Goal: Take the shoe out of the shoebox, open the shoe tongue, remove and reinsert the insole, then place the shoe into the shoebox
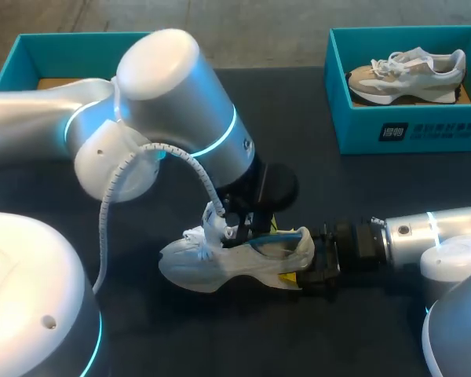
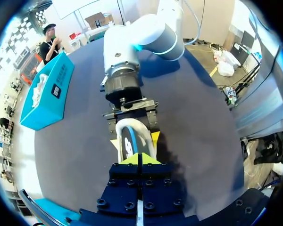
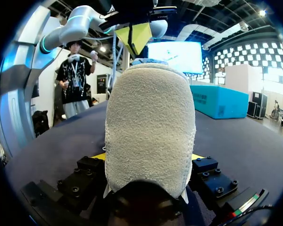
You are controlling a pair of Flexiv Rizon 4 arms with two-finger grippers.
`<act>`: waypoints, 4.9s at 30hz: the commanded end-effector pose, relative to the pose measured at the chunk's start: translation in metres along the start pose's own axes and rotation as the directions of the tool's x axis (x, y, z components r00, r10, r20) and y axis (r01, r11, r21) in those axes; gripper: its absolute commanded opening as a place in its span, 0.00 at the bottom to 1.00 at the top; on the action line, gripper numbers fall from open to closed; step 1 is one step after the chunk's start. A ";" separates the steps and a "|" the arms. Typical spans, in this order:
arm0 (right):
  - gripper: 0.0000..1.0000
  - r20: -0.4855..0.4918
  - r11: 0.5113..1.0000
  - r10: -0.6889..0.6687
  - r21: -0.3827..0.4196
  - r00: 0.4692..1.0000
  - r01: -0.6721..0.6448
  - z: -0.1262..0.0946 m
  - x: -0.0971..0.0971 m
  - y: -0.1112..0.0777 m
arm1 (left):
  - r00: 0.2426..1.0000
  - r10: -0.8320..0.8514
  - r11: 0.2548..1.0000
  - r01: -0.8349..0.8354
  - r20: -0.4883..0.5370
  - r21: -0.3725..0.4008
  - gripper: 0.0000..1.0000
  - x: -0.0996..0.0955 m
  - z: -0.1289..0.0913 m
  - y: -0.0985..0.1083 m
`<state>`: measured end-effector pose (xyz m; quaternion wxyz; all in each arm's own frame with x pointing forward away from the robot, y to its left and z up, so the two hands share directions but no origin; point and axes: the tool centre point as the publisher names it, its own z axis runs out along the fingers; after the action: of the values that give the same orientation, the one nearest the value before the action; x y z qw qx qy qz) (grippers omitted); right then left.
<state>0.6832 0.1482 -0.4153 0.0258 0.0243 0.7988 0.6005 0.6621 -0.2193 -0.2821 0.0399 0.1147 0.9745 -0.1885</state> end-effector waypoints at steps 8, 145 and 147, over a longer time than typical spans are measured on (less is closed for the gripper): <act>0.00 0.001 1.000 0.001 0.003 1.000 -0.001 0.002 0.002 -0.001 | 1.000 -0.020 0.999 0.021 0.023 -0.034 0.42 0.010 0.000 0.010; 0.00 0.001 1.000 0.001 0.003 1.000 -0.001 0.002 0.002 -0.001 | 0.960 -0.203 0.979 0.201 0.191 0.030 0.00 -0.020 0.050 -0.016; 0.00 0.001 1.000 0.001 0.003 1.000 -0.001 0.002 0.002 -0.001 | 0.960 -0.205 0.979 0.204 0.190 0.027 0.00 -0.020 0.052 -0.017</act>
<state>0.6830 0.1480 -0.4153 0.0257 0.0241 0.7989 0.6005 0.6774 -0.2439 -0.3154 0.1129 -0.0029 0.9702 -0.2144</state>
